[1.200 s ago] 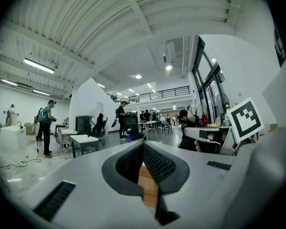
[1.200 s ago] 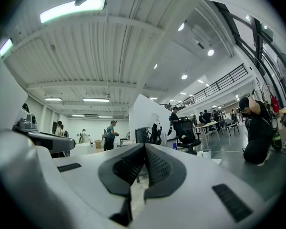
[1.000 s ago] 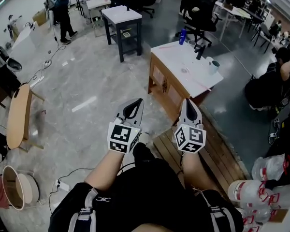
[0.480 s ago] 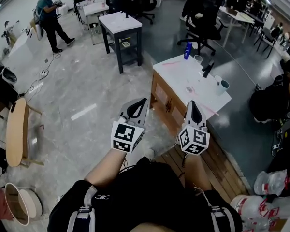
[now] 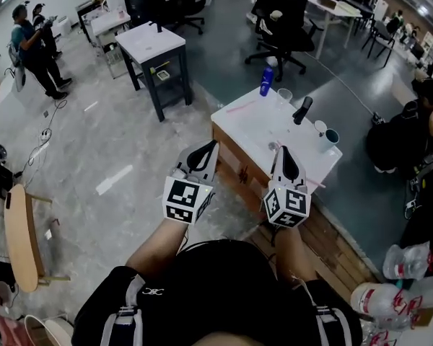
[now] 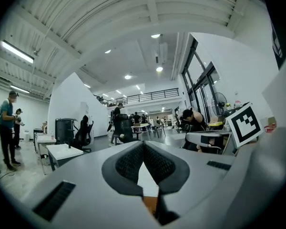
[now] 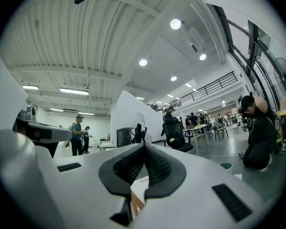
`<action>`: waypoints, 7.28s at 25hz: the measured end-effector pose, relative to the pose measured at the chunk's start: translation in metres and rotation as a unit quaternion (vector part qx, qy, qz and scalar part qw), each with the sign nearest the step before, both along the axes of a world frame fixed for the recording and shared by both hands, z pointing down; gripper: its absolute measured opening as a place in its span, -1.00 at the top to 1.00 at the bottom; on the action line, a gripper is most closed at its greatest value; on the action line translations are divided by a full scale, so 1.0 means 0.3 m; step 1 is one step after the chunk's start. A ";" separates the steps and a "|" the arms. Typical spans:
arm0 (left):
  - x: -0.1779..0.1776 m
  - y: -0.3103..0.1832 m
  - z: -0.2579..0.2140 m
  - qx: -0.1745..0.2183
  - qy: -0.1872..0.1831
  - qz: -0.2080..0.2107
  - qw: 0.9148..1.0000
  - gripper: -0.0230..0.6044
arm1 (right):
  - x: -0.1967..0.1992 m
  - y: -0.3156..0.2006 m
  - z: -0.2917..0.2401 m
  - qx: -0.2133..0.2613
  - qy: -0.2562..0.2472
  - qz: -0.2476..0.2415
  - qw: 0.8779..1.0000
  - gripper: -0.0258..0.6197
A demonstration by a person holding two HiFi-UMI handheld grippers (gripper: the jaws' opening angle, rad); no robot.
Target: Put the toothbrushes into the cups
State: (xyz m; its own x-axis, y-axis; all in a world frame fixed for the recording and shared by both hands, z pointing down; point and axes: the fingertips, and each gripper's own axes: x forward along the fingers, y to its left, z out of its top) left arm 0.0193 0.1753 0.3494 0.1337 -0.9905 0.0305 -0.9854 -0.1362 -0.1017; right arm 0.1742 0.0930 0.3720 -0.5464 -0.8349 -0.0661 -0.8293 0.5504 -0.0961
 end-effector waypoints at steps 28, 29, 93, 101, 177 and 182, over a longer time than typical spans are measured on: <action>0.081 -0.973 0.054 -0.031 0.011 0.386 0.922 0.88 | 0.045 -0.542 0.037 -0.021 0.022 0.345 0.938 0.87; 0.073 -1.003 0.058 -0.032 0.011 0.399 0.916 0.89 | 0.035 -0.555 0.037 -0.022 0.021 0.360 0.932 0.87; 0.290 -1.175 0.328 -0.116 0.002 0.322 0.940 0.88 | 0.574 -0.631 1.081 -0.291 0.636 -0.220 0.680 0.35; 0.314 -1.161 0.362 -0.120 0.001 0.282 0.952 0.88 | 0.581 -0.648 1.159 -0.287 0.660 -0.289 0.631 0.46; 0.469 -1.249 0.295 -0.091 -0.008 0.262 0.961 0.88 | 0.825 -1.320 0.539 -0.086 0.018 0.270 0.959 0.73; 0.482 -1.279 0.301 -0.091 -0.009 0.266 0.960 0.88 | 0.813 -1.337 0.586 -0.096 0.032 0.269 0.958 0.73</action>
